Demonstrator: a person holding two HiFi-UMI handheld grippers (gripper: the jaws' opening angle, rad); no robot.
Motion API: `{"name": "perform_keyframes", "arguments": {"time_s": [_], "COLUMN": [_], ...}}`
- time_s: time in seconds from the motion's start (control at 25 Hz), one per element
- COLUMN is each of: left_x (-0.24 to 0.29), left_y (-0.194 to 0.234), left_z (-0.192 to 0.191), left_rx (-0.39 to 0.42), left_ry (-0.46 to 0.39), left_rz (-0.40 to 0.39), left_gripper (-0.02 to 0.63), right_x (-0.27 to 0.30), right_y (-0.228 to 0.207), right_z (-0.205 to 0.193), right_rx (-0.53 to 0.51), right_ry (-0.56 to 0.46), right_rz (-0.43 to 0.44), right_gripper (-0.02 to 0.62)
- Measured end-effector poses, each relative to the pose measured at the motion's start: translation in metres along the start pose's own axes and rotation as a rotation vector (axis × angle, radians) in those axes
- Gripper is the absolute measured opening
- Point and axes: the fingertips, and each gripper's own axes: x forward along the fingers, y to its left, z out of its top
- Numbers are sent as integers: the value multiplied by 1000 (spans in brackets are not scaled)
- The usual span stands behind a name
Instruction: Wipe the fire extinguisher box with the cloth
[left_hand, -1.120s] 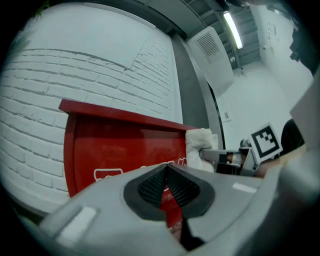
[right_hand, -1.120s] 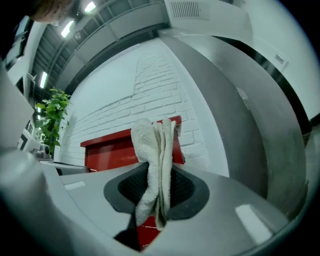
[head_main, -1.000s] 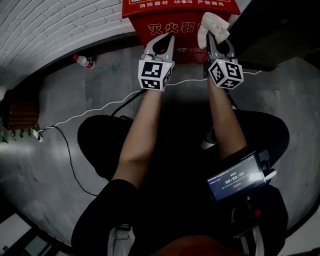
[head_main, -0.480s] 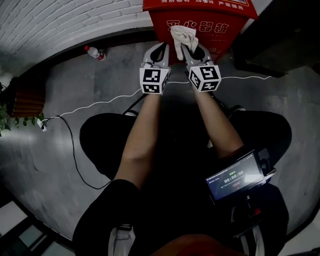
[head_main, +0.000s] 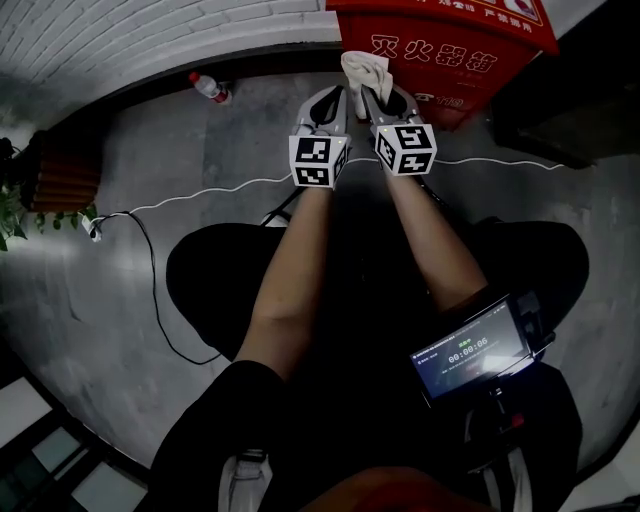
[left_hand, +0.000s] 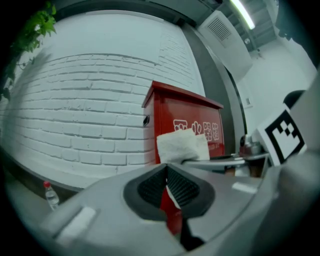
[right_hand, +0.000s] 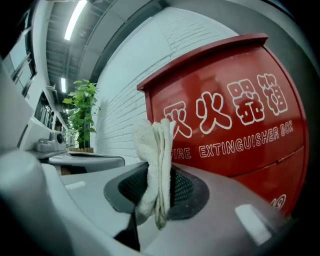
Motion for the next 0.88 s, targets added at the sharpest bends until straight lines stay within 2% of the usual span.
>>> {"name": "perform_keyframes", "arguments": {"time_s": [0.16,0.4,0.88], "left_x": [7,14,40], "left_y": [2,-3,-53], "left_z": [-7,-14,-1], "left_rx": [19,9,-14], "left_ry": [4,10,0], "left_rz": [-1,-11,-92], "left_gripper": [3,3,3], "right_x": [7,0,-47], "right_y": [-19,-36,-105], "right_z": [-7,-3,10], "right_rx": [37,-20,-19], "right_ry": [9,24,-11], "right_rz": [-60,-91,-206], "right_gripper": [95,97,97]}}
